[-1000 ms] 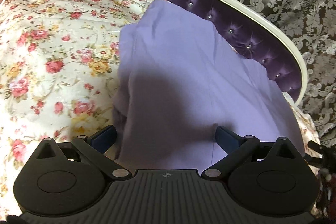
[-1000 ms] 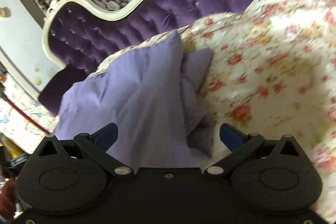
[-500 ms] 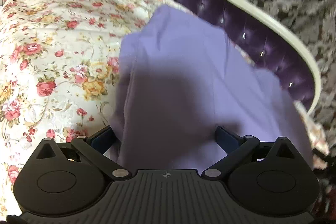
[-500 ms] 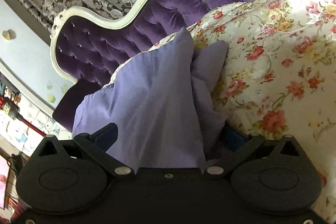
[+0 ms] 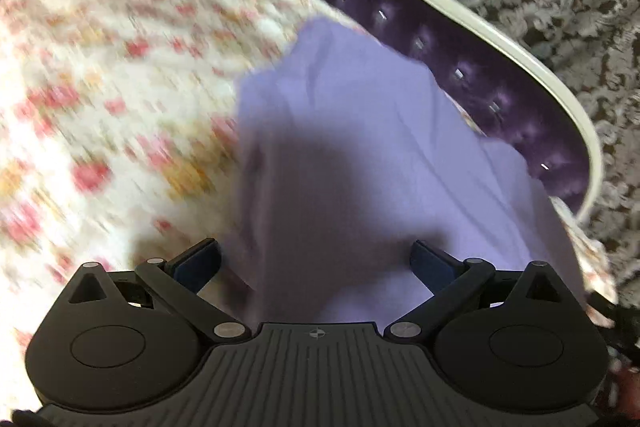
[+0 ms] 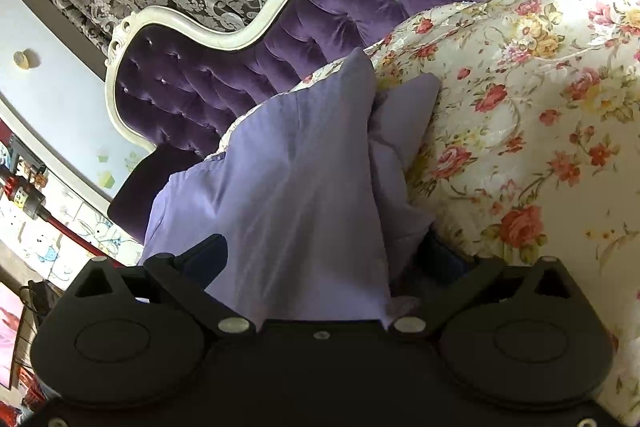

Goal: Fold small clothes

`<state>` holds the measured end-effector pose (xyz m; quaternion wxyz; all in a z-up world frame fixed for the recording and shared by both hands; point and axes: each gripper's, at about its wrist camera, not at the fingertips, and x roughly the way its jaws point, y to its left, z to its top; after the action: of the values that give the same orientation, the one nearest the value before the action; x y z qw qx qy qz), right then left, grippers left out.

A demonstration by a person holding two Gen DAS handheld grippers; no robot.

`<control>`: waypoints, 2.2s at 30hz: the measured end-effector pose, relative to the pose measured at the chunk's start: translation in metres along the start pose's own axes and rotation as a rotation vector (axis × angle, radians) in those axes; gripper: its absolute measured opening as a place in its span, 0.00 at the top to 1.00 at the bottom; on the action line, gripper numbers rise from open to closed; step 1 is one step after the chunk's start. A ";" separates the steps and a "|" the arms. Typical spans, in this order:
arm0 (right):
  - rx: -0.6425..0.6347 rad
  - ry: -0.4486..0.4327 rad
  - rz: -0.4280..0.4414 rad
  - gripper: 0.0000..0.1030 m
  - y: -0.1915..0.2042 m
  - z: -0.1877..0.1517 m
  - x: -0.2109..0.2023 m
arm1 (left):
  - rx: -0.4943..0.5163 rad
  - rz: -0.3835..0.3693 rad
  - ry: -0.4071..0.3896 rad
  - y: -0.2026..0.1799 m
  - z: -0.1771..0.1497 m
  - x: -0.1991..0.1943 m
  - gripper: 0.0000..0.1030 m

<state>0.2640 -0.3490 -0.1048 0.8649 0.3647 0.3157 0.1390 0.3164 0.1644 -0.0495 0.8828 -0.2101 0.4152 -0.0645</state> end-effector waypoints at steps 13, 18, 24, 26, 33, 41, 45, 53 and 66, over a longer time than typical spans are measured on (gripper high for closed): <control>-0.060 0.044 -0.046 0.78 0.024 -0.002 -0.017 | 0.005 -0.076 0.028 -0.014 -0.002 -0.032 0.63; -0.079 0.084 -0.033 0.78 0.036 -0.011 -0.041 | 0.061 -0.103 0.061 -0.019 -0.027 -0.049 0.63; -0.086 0.136 -0.028 0.78 0.044 -0.030 -0.074 | 0.084 -0.130 0.096 -0.023 -0.059 -0.076 0.63; -0.095 0.173 -0.024 0.78 0.046 -0.038 -0.086 | 0.105 -0.133 0.114 -0.025 -0.069 -0.085 0.63; -0.045 0.184 -0.036 0.73 0.039 -0.059 -0.119 | 0.134 -0.049 0.111 -0.021 -0.093 -0.107 0.64; -0.026 -0.028 -0.190 0.52 0.033 -0.075 -0.120 | 0.318 0.124 -0.218 -0.093 -0.100 -0.153 0.38; -0.098 -0.128 -0.248 0.29 0.046 -0.084 -0.119 | 0.390 0.076 -0.274 -0.134 -0.103 -0.144 0.28; -0.152 -0.171 -0.274 0.28 0.056 -0.088 -0.121 | 0.454 0.140 -0.240 -0.178 -0.112 -0.073 0.27; -0.094 -0.139 -0.200 0.09 0.035 -0.076 -0.116 | 0.457 0.174 -0.106 -0.160 -0.130 -0.010 0.24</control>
<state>0.1258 -0.3383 -0.0687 0.9103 0.2994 0.2830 0.0411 0.2203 -0.0181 -0.0482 0.9301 0.0285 0.3595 -0.0693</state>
